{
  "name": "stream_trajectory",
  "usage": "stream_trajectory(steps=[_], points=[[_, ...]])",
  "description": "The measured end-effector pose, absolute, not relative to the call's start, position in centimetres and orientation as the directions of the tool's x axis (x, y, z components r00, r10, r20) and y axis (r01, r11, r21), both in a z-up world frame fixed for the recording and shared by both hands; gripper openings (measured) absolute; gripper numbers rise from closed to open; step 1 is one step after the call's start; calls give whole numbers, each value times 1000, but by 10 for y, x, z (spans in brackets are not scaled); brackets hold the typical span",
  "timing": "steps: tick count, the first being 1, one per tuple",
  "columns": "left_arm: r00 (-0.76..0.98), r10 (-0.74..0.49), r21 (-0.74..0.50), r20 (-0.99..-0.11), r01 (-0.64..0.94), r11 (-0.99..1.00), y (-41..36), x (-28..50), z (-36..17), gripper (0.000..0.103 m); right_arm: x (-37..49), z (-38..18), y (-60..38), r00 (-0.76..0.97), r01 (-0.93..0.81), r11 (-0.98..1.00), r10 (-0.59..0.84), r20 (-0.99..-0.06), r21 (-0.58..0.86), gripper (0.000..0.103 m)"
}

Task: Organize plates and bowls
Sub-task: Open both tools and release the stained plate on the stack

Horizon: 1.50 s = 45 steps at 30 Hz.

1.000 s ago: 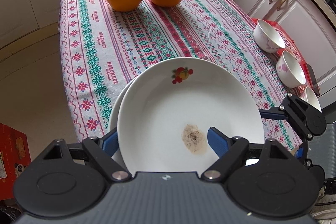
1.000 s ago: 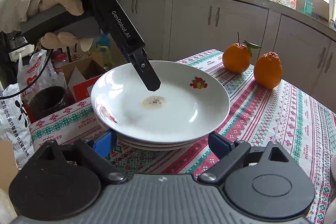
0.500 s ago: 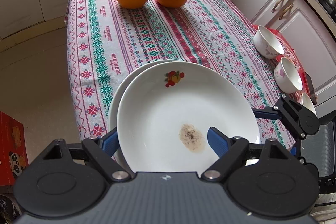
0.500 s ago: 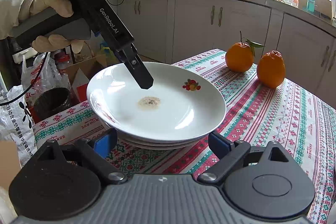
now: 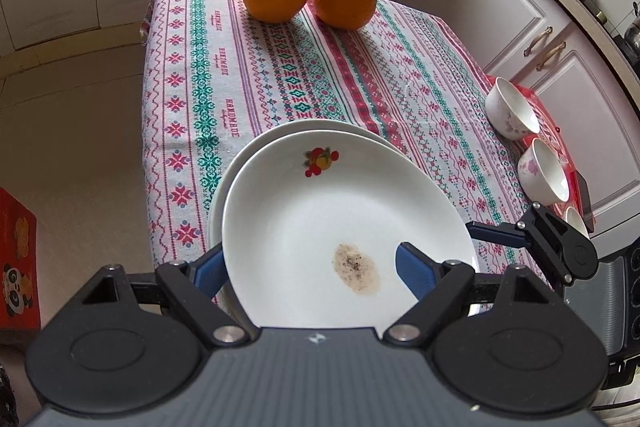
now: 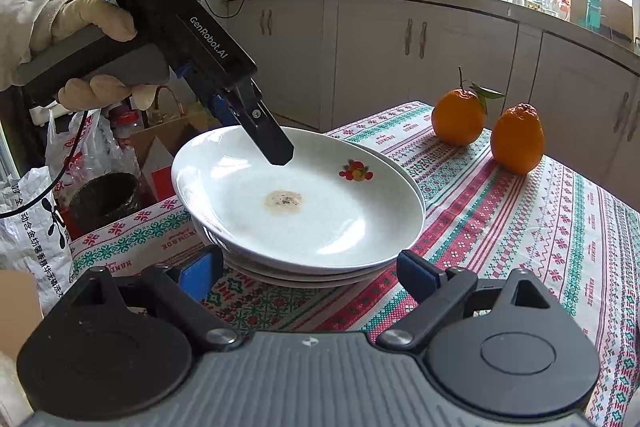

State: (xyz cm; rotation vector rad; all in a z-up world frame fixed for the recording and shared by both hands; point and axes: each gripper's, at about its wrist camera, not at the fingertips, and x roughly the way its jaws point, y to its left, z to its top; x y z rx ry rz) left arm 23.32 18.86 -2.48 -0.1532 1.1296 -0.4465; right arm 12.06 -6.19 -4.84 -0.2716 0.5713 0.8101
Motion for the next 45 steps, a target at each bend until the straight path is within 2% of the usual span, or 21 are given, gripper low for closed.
stream_trajectory(steps=[35, 45], points=[[357, -365, -278, -860, 272, 921, 182, 238, -21, 87, 108, -43, -70, 561, -739, 673, 597, -574, -22, 96], [321, -298, -195, -899, 317, 928, 171, 241, -22, 90, 101, -39, -71, 565, -740, 672, 601, -565, -26, 97]])
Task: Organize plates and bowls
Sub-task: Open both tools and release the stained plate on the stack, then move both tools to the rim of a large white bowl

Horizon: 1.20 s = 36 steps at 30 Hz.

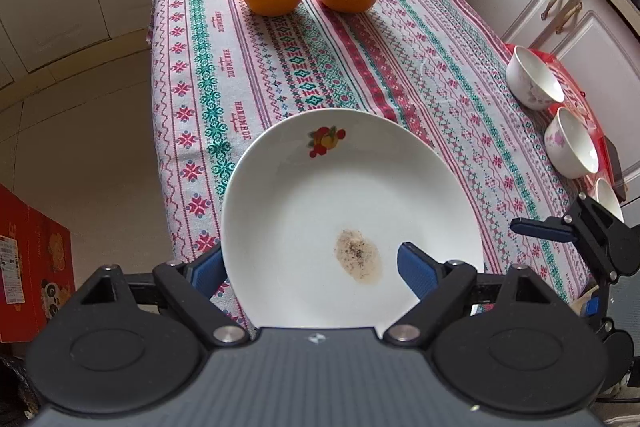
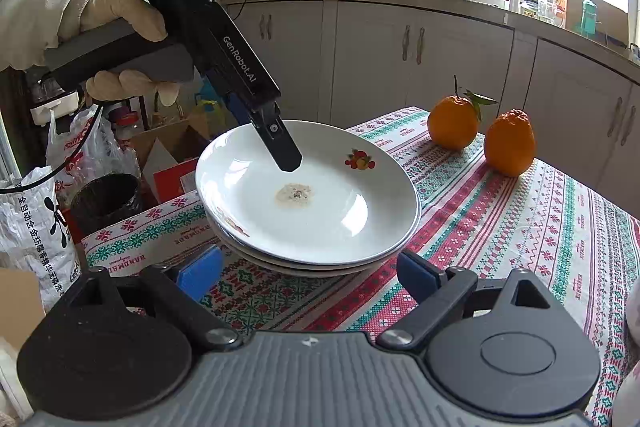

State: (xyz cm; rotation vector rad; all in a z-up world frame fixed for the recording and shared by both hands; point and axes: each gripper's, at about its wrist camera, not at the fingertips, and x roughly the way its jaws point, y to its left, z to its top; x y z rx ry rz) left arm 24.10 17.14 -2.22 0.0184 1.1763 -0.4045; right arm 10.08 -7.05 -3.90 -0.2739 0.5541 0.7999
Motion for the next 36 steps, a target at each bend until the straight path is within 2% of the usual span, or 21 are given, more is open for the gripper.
stream_trajectory(steps=[11, 14, 21, 22, 27, 31, 36], points=[[328, -247, -133, -912, 332, 934, 165, 239, -28, 92, 98, -35, -74, 584, -728, 684, 587, -560, -42, 97], [356, -234, -106, -905, 344, 933, 163, 232, -27, 92, 96, -31, -79, 604, -712, 700, 569, -557, -56, 101], [554, -199, 40, -809, 389, 920, 148, 188, -7, 95, 85, -12, -106, 686, -633, 767, 494, -533, -104, 103], [582, -205, 53, -787, 395, 917, 144, 181, -4, 98, 83, -8, -112, 702, -617, 779, 481, -526, -111, 103], [660, -299, 102, -689, 497, 862, 105, 143, 4, 102, 69, 10, -152, 788, -496, 857, 376, -488, -140, 103], [642, -371, 92, -671, 568, 818, 62, 127, -9, 102, 59, 16, -191, 832, -388, 906, 266, -486, -169, 103], [624, -503, 52, -598, 657, 752, -1, 108, -28, 102, 46, 11, -252, 836, -255, 953, 130, -533, -167, 103]])
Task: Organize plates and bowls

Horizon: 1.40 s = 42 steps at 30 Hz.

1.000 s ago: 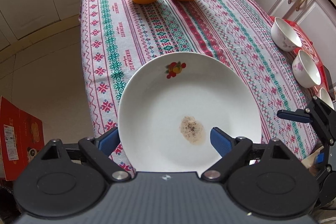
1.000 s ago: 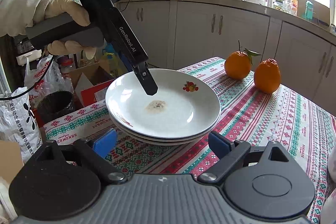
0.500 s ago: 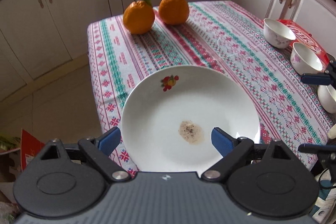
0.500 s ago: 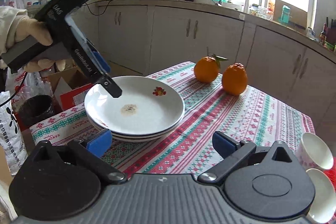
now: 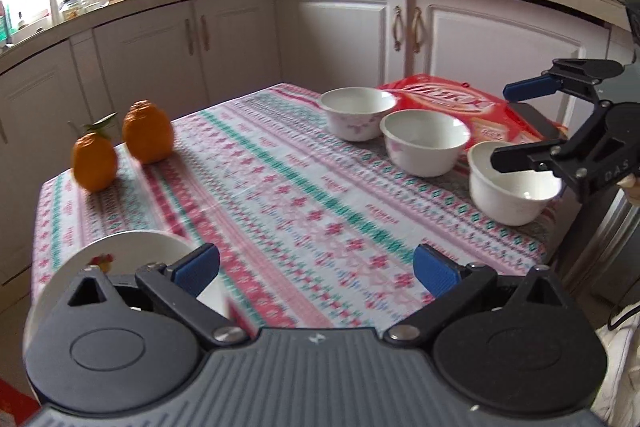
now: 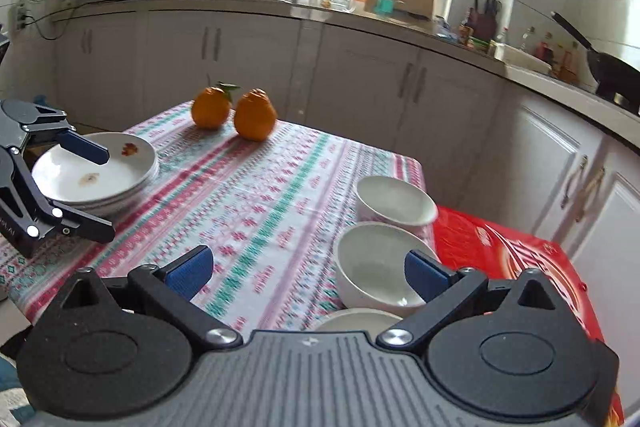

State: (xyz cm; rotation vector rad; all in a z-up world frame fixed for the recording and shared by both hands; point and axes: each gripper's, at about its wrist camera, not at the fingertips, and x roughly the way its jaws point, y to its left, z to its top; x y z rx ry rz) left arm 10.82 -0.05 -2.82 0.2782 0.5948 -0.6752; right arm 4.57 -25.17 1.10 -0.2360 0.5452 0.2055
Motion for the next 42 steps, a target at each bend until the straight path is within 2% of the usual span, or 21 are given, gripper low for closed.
stream_trajectory(steps=[4, 7, 11, 15, 17, 19, 22, 36, 42], points=[[504, -615, -13, -606, 767, 641, -57, 100, -49, 102, 36, 1, -294, 815, -175, 978, 82, -573, -110, 103], [402, -662, -33, -633, 840, 542, -96, 94, -66, 102, 32, -13, -319, 784, -146, 989, 104, -612, -19, 103], [354, -680, -27, -642, 876, 481, -126, 91, -76, 102, 33, -28, -339, 756, -139, 985, 171, -632, 99, 102], [338, -688, -36, -642, 883, 468, -142, 96, -80, 99, 41, -35, -346, 733, -141, 974, 225, -642, 179, 91], [327, -700, -59, -634, 883, 466, -146, 98, -82, 98, 44, -38, -347, 725, -149, 970, 239, -646, 192, 87], [325, -706, -69, -629, 881, 467, -148, 99, -82, 89, 47, -39, -347, 714, -153, 966, 253, -653, 207, 81], [316, -719, -75, -619, 887, 455, -149, 98, -81, 87, 48, -40, -347, 712, -155, 966, 255, -654, 208, 80], [333, -738, -67, -587, 888, 454, -140, 91, -65, 84, 49, -32, -337, 711, -171, 966, 257, -654, 194, 79], [400, -705, -42, -586, 854, 519, -109, 90, -51, 84, 60, -22, -310, 710, -249, 950, 310, -632, 187, 79]])
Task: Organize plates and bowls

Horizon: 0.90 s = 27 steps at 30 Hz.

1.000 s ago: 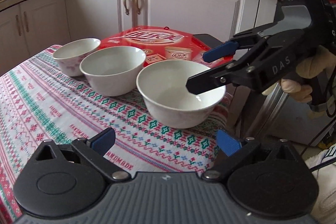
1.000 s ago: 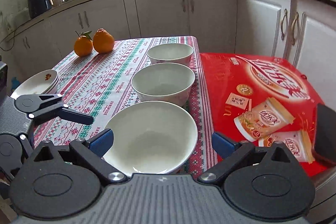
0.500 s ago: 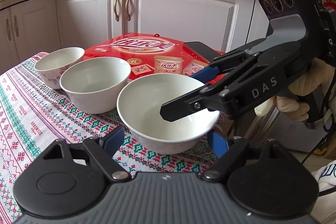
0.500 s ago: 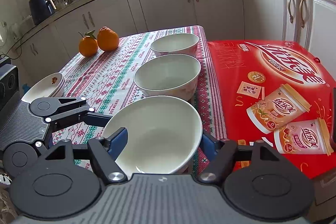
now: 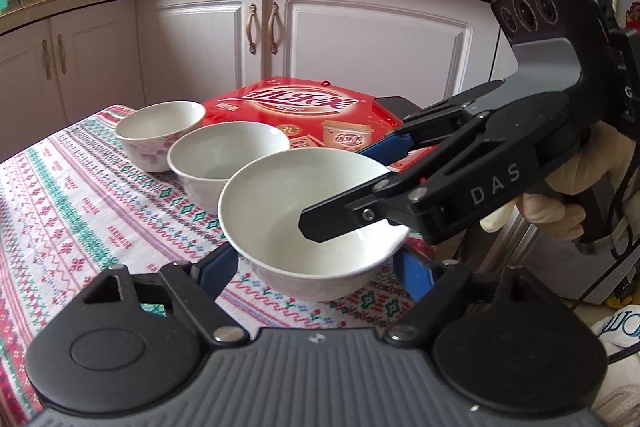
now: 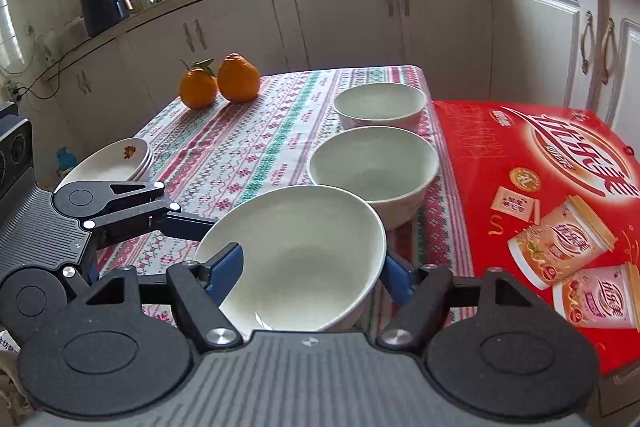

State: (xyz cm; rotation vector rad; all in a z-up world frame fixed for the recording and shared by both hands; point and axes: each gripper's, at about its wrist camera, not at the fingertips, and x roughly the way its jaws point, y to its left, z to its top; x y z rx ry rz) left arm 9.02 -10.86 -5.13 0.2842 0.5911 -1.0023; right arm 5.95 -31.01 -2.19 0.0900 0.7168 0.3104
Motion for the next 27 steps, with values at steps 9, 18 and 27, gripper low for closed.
stream_trajectory(steps=[9, 18, 27], points=[[509, -605, -5, -611, 763, 647, -54, 104, -49, 84, 102, -26, -249, 649, -403, 895, 427, -630, 191, 79], [537, -550, 5, -640, 719, 695, -28, 122, -58, 84, 131, -37, -215, 606, -448, 868, 471, -641, 215, 79], [545, -540, 5, -641, 707, 707, -21, 132, -60, 85, 143, -40, -205, 599, -451, 865, 475, -644, 219, 79]])
